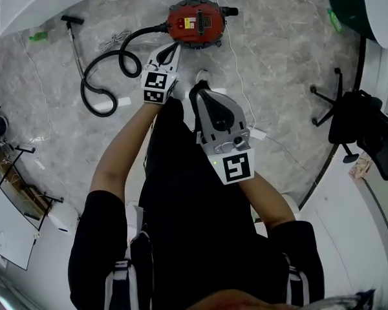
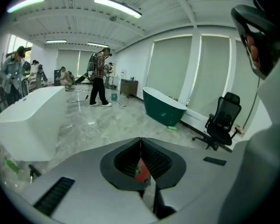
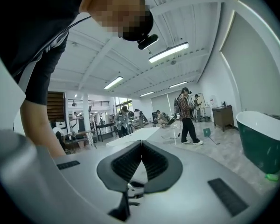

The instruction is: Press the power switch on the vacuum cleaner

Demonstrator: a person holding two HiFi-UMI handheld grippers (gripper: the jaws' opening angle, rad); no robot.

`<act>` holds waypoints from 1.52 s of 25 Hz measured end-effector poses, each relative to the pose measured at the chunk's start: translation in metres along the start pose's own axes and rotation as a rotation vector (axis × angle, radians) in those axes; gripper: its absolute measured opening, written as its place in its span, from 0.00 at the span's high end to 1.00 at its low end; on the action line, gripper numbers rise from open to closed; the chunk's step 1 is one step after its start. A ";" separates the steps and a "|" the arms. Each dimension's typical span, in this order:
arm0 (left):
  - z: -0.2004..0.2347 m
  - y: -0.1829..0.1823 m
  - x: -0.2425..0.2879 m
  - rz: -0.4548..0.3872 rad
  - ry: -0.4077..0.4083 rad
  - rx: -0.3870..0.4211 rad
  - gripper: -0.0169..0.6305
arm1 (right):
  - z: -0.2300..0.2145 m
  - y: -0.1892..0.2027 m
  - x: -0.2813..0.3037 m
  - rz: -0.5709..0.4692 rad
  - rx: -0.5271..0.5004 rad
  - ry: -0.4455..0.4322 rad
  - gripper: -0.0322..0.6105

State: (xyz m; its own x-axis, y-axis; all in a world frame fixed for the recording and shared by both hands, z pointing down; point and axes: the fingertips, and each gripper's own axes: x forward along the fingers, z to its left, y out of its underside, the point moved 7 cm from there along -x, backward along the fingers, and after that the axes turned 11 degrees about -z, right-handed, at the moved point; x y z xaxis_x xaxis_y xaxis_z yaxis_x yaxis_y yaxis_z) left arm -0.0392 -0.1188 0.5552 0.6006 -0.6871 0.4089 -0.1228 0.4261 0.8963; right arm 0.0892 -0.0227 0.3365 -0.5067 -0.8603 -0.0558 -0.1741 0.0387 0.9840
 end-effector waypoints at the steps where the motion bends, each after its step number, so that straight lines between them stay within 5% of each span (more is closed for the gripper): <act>1: 0.006 0.010 0.009 0.025 0.015 0.030 0.94 | -0.007 0.003 0.002 0.006 -0.019 -0.001 0.92; 6: 0.022 0.042 0.042 0.154 0.064 0.119 0.94 | -0.040 0.019 0.019 0.005 -0.039 0.035 0.92; 11: 0.038 0.064 0.072 0.185 0.045 0.161 0.94 | -0.058 0.044 0.030 -0.005 -0.021 0.076 0.92; 16: 0.065 0.098 0.099 0.224 0.005 0.087 0.94 | -0.075 0.073 0.033 -0.013 0.016 0.098 0.92; 21: 0.066 0.134 0.129 0.285 0.097 0.292 0.94 | -0.085 0.090 0.022 0.035 0.069 0.099 0.92; 27: 0.089 0.183 0.157 0.328 0.027 0.186 0.94 | -0.089 0.095 0.026 -0.027 -0.008 0.040 0.92; 33: 0.093 0.210 0.182 0.344 0.076 0.337 0.94 | -0.091 0.134 0.016 0.020 -0.193 0.026 0.92; 38: 0.117 0.226 0.192 0.371 0.009 0.262 0.94 | -0.097 0.156 0.008 0.059 -0.128 0.062 0.92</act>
State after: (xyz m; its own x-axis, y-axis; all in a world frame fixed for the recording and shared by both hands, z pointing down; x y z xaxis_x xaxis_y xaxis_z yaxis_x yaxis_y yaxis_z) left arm -0.0441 -0.2234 0.8564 0.4850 -0.5105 0.7101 -0.5263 0.4780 0.7032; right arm 0.1402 -0.0726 0.5060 -0.4586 -0.8886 0.0090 -0.0344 0.0278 0.9990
